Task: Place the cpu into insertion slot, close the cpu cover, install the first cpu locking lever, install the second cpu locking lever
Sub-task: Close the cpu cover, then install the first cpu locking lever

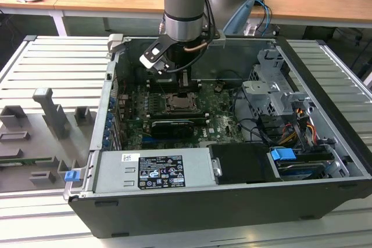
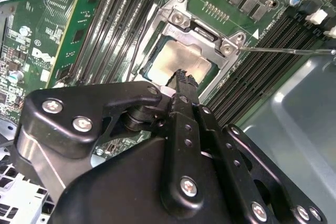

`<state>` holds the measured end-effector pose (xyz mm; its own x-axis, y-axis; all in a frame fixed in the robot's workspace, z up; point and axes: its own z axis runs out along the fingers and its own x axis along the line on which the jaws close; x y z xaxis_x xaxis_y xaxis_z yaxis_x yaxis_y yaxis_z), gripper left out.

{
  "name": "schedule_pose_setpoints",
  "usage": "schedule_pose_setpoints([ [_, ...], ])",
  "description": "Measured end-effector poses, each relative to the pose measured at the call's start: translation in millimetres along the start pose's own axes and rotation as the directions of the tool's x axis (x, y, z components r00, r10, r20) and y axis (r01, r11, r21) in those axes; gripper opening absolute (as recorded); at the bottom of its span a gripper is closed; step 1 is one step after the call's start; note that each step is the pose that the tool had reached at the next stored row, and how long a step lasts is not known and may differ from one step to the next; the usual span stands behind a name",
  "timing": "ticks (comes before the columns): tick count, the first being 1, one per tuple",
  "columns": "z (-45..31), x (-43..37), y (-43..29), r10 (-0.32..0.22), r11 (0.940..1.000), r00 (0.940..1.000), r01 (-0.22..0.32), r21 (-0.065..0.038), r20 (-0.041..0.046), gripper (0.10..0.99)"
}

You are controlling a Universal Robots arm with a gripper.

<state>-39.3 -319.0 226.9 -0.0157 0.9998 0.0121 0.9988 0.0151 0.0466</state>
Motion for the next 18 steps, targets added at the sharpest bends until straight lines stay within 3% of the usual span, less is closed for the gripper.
schedule_pose_setpoints([
  [9,-0.1,0.0,-1.5,0.000,1.0000,1.0000,0.000,0.000,0.0000,0.106],
  [18,-9.7,0.1,-1.1,0.001,1.0000,1.0000,-0.001,0.000,0.0000,0.106],
])
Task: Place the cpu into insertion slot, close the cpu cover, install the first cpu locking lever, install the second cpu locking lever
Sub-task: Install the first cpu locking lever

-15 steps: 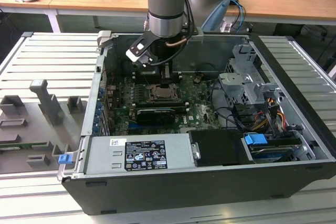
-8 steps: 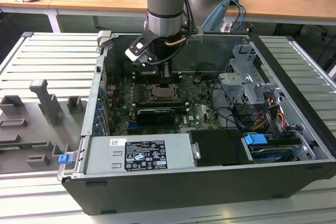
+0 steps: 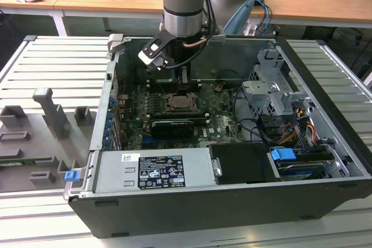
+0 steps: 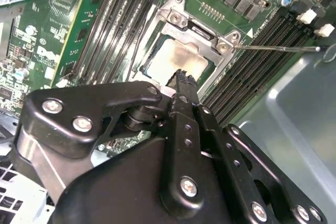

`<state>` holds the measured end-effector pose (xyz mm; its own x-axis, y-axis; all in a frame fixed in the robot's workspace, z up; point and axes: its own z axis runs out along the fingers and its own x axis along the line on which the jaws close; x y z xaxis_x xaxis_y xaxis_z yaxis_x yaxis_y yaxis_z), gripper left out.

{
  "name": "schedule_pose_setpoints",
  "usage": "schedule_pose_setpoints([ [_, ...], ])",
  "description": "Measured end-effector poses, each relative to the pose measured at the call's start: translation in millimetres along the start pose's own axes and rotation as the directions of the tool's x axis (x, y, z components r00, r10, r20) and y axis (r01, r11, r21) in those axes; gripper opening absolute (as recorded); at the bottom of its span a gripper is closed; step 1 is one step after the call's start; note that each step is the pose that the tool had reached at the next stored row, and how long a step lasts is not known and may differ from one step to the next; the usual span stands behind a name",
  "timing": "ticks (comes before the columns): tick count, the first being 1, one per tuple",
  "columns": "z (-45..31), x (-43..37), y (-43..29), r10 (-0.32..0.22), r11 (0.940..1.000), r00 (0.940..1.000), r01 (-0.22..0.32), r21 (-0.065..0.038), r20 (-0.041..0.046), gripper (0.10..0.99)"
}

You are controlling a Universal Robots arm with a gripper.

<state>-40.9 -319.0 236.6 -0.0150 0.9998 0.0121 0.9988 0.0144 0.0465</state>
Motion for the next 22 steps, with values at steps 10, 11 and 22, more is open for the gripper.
schedule_pose_setpoints([
  [10,-24.4,0.3,1.1,0.002,1.0000,1.0000,-0.002,0.000,0.0002,0.106],
  [11,-27.0,0.3,1.2,0.002,1.0000,1.0000,-0.002,0.000,0.0001,0.106],
  [22,-32.2,0.4,1.4,-0.083,0.9965,0.9965,0.083,0.001,-0.0023,0.106],
])
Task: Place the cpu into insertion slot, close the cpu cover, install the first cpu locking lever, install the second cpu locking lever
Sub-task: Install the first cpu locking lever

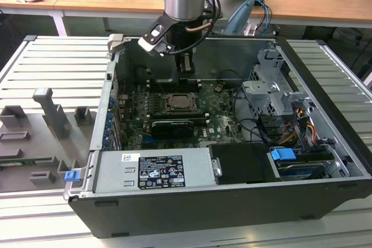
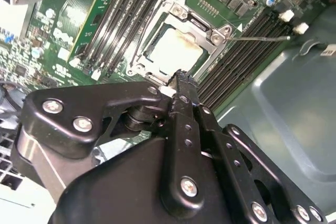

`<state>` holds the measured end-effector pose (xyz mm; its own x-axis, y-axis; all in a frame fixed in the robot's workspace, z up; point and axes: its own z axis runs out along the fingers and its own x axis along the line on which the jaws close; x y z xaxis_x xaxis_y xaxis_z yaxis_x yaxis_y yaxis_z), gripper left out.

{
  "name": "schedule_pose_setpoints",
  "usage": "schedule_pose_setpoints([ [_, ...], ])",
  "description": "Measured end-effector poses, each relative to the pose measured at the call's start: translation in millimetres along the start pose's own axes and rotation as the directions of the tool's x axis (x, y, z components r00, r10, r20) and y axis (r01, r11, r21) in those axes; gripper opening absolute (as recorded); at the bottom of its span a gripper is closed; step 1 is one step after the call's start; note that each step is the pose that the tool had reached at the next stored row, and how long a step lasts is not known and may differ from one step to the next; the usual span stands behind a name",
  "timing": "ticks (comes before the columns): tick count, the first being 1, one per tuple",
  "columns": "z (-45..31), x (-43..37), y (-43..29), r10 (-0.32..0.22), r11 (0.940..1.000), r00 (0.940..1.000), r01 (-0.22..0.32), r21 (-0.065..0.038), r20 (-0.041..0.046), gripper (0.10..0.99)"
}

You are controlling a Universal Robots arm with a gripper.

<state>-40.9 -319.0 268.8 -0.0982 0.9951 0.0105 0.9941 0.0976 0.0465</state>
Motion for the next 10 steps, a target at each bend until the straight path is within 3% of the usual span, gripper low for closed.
schedule_pose_setpoints([
  [3,0.0,0.0,0.0,-0.060,0.9982,0.9982,0.060,0.001,-0.0028,0.106],
  [10,0.0,0.0,0.0,-0.168,0.9857,0.9857,0.168,0.001,-0.0079,0.106],
])
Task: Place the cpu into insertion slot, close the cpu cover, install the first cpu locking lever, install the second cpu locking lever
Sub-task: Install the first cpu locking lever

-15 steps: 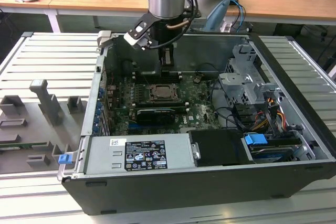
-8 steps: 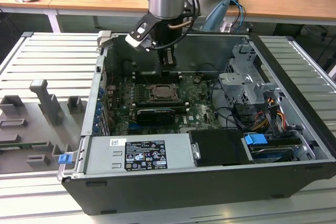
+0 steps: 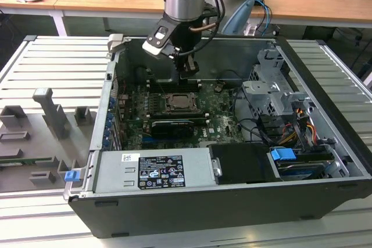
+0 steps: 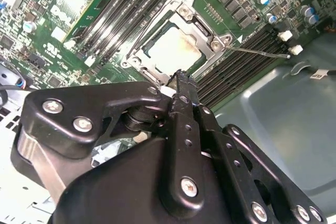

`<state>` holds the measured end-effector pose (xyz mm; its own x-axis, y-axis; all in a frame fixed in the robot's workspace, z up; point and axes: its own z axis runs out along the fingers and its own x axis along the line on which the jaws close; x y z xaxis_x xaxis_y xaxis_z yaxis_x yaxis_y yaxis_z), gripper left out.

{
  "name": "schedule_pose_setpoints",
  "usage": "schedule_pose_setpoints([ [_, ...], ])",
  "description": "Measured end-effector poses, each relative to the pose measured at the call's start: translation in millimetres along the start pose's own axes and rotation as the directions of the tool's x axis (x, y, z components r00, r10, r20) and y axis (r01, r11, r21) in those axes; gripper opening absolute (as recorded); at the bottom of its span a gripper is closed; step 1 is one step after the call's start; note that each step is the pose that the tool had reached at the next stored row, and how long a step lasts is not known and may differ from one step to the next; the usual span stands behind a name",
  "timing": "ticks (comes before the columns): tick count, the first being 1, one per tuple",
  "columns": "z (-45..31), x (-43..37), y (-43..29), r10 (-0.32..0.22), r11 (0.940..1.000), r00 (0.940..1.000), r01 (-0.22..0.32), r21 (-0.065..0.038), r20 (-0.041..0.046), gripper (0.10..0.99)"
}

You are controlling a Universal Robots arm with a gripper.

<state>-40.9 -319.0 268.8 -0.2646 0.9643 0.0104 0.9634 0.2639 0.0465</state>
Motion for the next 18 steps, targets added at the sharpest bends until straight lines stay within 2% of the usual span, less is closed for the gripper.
schedule_pose_setpoints([
  [5,0.0,0.0,0.0,-0.057,0.9984,0.9984,0.057,0.001,-0.0027,0.106],
  [13,0.0,-0.1,0.3,-0.136,0.9907,0.9907,0.136,0.001,-0.0064,0.106],
  [14,0.0,-0.1,0.3,-0.162,0.9868,0.9868,0.162,0.001,-0.0077,0.106],
  [15,0.0,-0.1,0.3,-0.209,0.9778,0.9778,0.209,0.001,-0.0099,0.106],
  [16,0.0,-0.1,0.3,-0.263,0.9648,0.9647,0.263,0.001,-0.0126,0.106],
  [17,0.0,-0.1,0.3,-0.296,0.9550,0.9550,0.296,0.001,-0.0143,0.106],
  [18,0.0,-0.1,0.3,-0.304,0.9528,0.9527,0.304,0.001,-0.0146,0.106],
])
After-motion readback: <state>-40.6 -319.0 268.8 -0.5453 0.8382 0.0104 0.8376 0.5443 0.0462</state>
